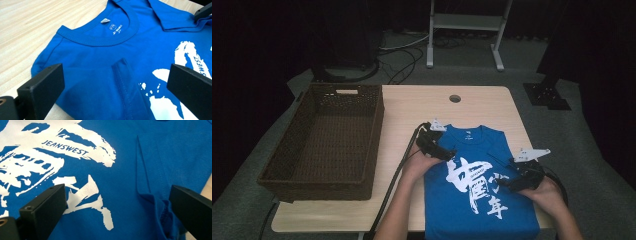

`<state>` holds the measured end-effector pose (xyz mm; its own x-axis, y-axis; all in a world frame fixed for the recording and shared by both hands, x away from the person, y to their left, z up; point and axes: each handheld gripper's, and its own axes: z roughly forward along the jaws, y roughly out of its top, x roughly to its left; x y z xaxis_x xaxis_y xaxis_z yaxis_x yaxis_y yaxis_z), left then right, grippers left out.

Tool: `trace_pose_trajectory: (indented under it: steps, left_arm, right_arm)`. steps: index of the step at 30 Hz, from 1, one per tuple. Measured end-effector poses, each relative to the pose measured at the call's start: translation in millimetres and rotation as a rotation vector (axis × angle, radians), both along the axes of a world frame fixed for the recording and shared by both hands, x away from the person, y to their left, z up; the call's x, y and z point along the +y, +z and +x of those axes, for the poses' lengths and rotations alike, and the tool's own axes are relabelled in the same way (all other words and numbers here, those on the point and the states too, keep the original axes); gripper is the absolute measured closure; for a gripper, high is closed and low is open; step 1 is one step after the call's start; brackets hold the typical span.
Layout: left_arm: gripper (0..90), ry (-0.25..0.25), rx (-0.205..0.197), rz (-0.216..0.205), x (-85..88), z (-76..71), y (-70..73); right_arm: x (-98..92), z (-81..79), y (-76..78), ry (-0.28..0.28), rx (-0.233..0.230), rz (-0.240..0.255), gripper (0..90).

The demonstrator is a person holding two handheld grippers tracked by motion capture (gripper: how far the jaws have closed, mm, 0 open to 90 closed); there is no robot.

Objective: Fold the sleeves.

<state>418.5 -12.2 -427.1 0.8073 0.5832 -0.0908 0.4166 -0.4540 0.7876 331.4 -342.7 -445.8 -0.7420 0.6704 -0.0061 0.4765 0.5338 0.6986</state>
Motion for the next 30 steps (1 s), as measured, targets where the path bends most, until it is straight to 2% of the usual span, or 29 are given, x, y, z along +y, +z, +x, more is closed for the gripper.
trace_pose_trajectory:
  steps: [3, 6, 9, 14, 22, 27, 30]
  left_arm:
    - [0.9, -0.018, -0.002, 0.024, -1.0, -2.5, -2.1]
    - [0.9, -0.028, -0.007, 0.066, -1.5, -5.4, -5.8]
    - [0.9, -0.035, 0.003, 0.092, -1.8, -6.1, -9.7]
    - [0.9, -0.033, -0.003, 0.137, -3.1, -6.7, -14.9]
    - [1.0, -0.032, -0.031, 0.163, -5.3, -8.6, -16.6]
    - [0.9, -0.030, -0.040, 0.154, -4.4, -9.7, -17.8]
    - [0.9, -0.031, -0.040, 0.154, -4.3, -9.7, -17.8]
  right_arm:
    - [0.0, 0.0, 0.0, 0.000, 0.000, 0.000, 1.7]
    - [0.0, 0.0, 0.0, 0.000, 0.000, 0.000, 1.7]
    - [0.0, -0.1, 0.0, 0.000, 0.000, 0.000, 1.7]
    - [0.1, -0.2, 0.0, -0.001, 0.001, 0.000, 1.7]
    - [0.1, -0.2, 0.0, -0.001, 0.001, 0.000, 1.7]
    - [0.1, -0.1, 0.0, -0.003, 0.001, 0.001, 1.7]
    - [-1.5, 0.6, 0.4, -0.009, 0.012, 0.020, 1.8]
